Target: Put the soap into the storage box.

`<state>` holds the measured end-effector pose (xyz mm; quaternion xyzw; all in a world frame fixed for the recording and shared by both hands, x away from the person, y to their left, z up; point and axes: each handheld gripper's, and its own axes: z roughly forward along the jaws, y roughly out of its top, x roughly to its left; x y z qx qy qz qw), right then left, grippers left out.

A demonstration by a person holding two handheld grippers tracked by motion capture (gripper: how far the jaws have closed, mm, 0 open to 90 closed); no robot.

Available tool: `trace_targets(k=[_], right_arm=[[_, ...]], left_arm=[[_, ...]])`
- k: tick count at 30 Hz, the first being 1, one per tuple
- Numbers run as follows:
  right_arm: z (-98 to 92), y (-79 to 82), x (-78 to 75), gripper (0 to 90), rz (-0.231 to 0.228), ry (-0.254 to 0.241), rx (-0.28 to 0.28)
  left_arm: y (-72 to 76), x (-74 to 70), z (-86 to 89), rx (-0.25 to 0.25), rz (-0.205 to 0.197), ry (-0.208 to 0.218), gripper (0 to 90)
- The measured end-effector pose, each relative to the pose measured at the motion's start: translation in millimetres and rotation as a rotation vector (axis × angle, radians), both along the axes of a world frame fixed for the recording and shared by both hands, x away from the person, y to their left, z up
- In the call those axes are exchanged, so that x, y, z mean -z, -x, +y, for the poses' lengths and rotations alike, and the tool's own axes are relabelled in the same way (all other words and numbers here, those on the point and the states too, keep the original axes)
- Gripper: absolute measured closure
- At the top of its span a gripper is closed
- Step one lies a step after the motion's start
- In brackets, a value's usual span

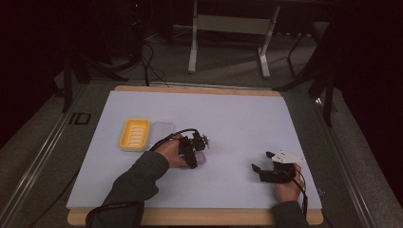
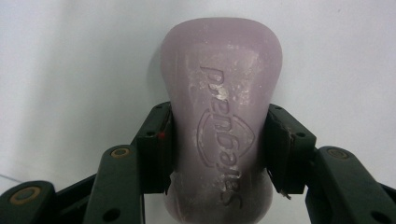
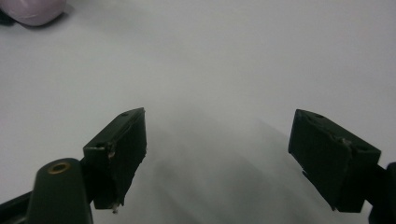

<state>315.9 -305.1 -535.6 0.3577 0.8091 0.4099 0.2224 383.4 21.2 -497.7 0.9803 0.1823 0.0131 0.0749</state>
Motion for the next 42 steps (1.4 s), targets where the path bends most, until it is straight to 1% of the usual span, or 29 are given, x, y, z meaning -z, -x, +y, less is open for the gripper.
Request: trace_targets(k=[4, 5, 6, 7, 8, 10, 13, 18, 21, 22, 27, 29, 32, 35, 42], right_arm=[[0.0, 0.0, 0.0, 18.8, 0.000, 0.001, 0.000], [0.0, 0.0, 0.0, 18.8, 0.000, 0.001, 0.000], [0.1, 0.0, 0.0, 18.8, 0.001, 0.001, 0.000], [0.1, 0.0, 0.0, 18.8, 0.001, 0.001, 0.000], [0.1, 0.0, 0.0, 18.9, 0.001, 0.001, 0.000], [0.1, 0.0, 0.0, 18.9, 0.001, 0.001, -0.001], [0.0, -0.1, 0.0, 18.8, 0.001, 0.001, -0.001], [0.1, -0.1, 0.0, 18.8, 0.002, 0.001, -0.001], [0.4, -0.1, 0.1, 18.9, 0.002, 0.003, -0.001], [0.5, -0.2, 0.2, 18.9, 0.002, 0.003, 0.000], [0.4, -0.1, 0.1, 18.9, 0.002, 0.001, 0.001], [0.2, -0.2, 0.0, 18.8, 0.002, 0.002, 0.000], [0.3, -0.1, 0.0, 18.9, 0.002, 0.001, 0.000], [0.3, -0.1, 0.0, 18.8, 0.002, 0.001, 0.000], [0.4, -0.1, 0.1, 18.8, 0.002, 0.002, 0.001]], left_arm=[[-1.2, -0.4, -2.1, -0.005, 0.010, -0.002, 47.7], [-1.6, -0.7, -2.6, -0.008, 0.014, 0.010, 47.7], [-2.2, -1.6, -3.1, -0.009, 0.019, 0.017, 45.2], [-2.8, -2.4, -3.7, -0.011, 0.022, 0.025, 44.6], [-3.1, -3.1, -4.7, -0.010, 0.022, 0.025, 43.9], [-3.3, -3.2, -7.1, -0.007, 0.017, 0.015, 43.5], [-3.5, 0.0, -10.1, 0.004, 0.016, -0.017, 43.6], [-4.3, 0.7, -9.8, 0.001, 0.011, -0.015, 46.1], [-3.6, 0.2, -11.7, -0.002, 0.007, -0.031, 47.8], [-3.0, -0.2, -13.9, -0.004, 0.006, -0.045, 48.1], [-2.4, -1.0, -16.0, 0.001, 0.004, -0.061, 48.6], [-2.3, -1.1, -15.8, 0.000, 0.003, -0.060, 48.7], [-3.3, -2.1, -13.1, -0.011, 0.003, -0.045, 48.8], [-3.9, -3.4, -11.2, -0.019, 0.002, -0.039, 48.8], [-6.7, -7.9, -3.4, -0.045, -0.018, -0.030, 49.0]])
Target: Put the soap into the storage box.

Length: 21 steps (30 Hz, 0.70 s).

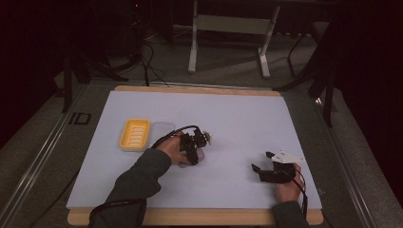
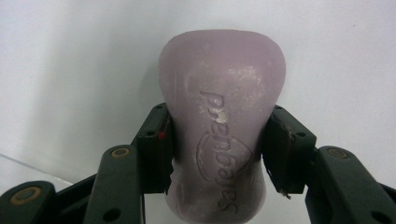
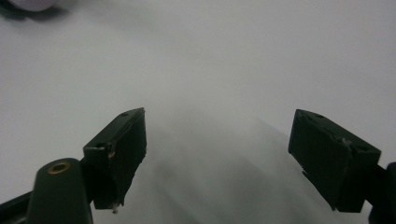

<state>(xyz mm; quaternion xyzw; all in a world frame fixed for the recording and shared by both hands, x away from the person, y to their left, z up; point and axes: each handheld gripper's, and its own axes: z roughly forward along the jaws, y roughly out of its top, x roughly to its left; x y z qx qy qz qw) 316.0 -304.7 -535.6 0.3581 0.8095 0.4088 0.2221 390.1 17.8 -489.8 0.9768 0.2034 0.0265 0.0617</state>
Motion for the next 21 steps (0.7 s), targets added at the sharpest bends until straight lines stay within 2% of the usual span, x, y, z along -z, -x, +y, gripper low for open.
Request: trace_targets(k=[2, 12, 13, 21], right_arm=[[0.0, 0.1, 0.0, 18.8, 0.000, 0.000, 0.000], [0.0, 0.0, 0.0, 18.9, 0.000, 0.001, 0.000], [0.1, 0.0, 0.0, 18.8, 0.000, 0.000, 0.000], [0.0, 0.1, 0.0, 18.8, 0.000, 0.000, 0.000]], left_arm=[[-1.0, -1.9, 2.4, -0.016, -0.013, 0.010, 49.1], [-3.6, -3.6, 4.8, -0.028, -0.009, 0.020, 49.2], [-3.7, -1.1, 3.9, -0.022, 0.002, 0.013, 49.2], [-3.7, 6.8, -1.2, -0.017, 0.010, -0.007, 49.1]])
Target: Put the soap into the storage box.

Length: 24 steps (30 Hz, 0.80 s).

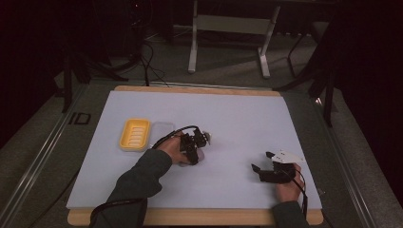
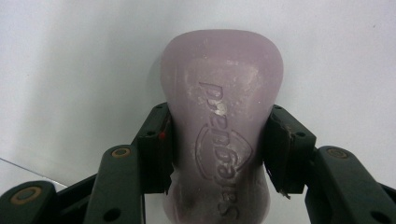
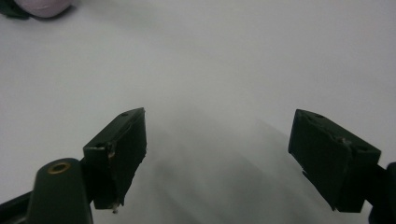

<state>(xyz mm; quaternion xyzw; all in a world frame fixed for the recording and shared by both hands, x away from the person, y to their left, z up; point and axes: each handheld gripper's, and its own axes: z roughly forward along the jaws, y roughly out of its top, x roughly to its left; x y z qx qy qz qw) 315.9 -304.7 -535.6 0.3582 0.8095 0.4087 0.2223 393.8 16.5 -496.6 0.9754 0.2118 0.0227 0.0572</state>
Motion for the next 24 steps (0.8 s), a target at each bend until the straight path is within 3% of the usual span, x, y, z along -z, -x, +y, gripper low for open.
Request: trace_targets(k=[15, 21, 24], right_arm=[[0.3, -0.3, 0.2, 18.8, 0.001, 0.002, -0.001], [0.5, -0.4, 0.3, 18.8, 0.001, 0.006, -0.002], [0.3, -0.3, 0.1, 18.9, 0.002, 0.003, -0.001]], left_arm=[[-2.6, 1.3, 2.4, -0.009, 0.029, -0.008, 46.8], [-1.3, 0.3, -2.7, 0.005, 0.020, -0.040, 49.8], [-1.4, 0.0, -3.1, 0.004, 0.015, -0.033, 50.0]])
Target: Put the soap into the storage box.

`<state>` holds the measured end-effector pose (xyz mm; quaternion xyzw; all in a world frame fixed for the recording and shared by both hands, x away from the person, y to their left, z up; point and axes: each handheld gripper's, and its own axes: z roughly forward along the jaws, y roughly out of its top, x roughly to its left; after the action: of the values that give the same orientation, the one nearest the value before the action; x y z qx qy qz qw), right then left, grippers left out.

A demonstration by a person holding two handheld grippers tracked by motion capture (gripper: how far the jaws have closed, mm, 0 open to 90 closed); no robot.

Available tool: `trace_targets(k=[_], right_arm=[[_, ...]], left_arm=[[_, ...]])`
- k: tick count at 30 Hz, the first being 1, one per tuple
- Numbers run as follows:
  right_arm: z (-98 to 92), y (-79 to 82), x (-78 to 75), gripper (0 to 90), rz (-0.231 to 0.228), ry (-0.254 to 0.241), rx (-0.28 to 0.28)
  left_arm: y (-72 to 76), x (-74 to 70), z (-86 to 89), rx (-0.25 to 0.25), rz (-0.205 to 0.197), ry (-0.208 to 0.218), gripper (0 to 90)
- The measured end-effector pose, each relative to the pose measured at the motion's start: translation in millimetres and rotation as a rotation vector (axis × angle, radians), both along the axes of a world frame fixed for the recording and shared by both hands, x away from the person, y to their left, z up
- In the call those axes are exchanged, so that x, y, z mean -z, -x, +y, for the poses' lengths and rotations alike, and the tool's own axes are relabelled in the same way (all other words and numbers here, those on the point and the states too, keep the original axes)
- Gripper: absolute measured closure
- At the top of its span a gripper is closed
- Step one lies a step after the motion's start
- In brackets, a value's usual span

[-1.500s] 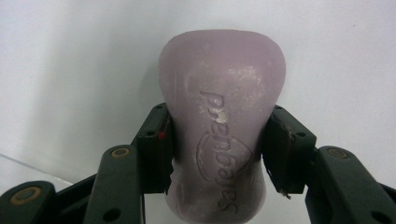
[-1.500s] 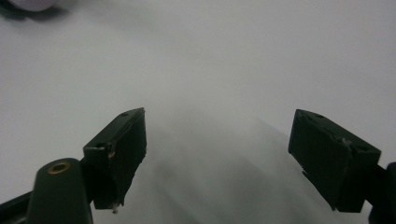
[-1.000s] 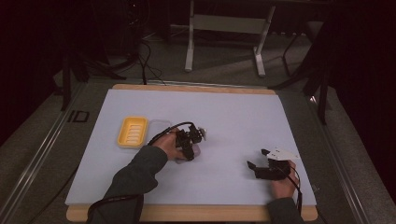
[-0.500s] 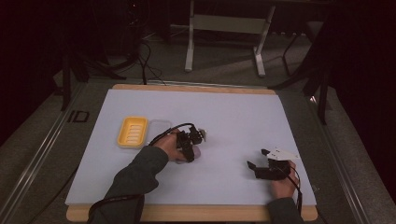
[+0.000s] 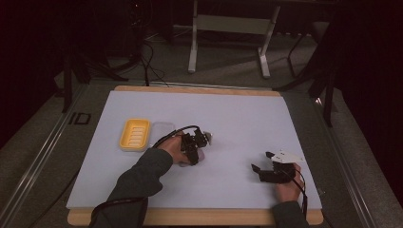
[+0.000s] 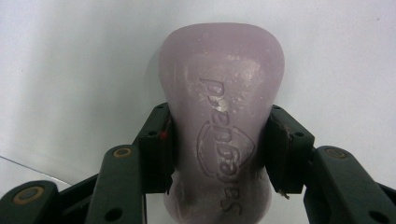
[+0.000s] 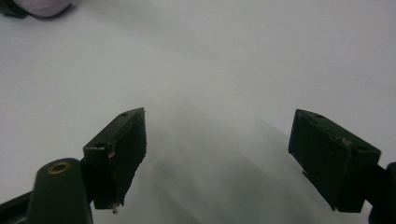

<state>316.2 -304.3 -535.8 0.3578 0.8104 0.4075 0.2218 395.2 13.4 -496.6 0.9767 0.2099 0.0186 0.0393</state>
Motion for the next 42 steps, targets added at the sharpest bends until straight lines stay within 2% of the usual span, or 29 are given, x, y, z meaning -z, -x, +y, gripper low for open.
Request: trace_targets(k=[4, 13, 24, 42], right_arm=[[-0.1, -0.1, 0.0, 18.8, 0.000, 0.000, 0.000], [0.0, 0.1, 0.0, 18.9, -0.001, 0.000, 0.000], [-0.1, 0.1, -0.1, 18.8, -0.002, -0.001, 0.000], [-0.3, 0.3, -0.1, 18.8, -0.002, -0.002, 0.002]], left_arm=[[-1.5, -1.1, 1.1, -0.012, -0.018, 0.003, 50.1], [-4.3, -10.1, 5.5, -0.029, -0.026, 0.019, 50.1], [-9.4, -16.1, 15.4, -0.052, -0.012, 0.014, 50.1], [-18.0, -28.9, 42.5, -0.132, -0.009, 0.038, 50.0]])
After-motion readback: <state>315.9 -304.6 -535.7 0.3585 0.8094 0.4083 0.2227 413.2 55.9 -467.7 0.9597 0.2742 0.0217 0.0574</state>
